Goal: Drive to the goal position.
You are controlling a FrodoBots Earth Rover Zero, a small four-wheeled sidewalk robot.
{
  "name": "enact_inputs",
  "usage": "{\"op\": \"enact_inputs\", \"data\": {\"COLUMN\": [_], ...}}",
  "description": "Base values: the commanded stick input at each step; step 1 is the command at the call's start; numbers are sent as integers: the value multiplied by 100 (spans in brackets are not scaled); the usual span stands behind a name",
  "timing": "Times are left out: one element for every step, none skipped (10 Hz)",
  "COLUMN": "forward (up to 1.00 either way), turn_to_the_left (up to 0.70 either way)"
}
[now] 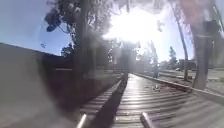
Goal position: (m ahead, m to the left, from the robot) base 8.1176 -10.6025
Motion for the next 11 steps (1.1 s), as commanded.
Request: {"op": "enact_inputs", "data": {"forward": [100,100,100,100,100,100,100,100,100,100,100], "turn_to_the_left": [0,0,0,0,0,0,0,0,0,0,0]}}
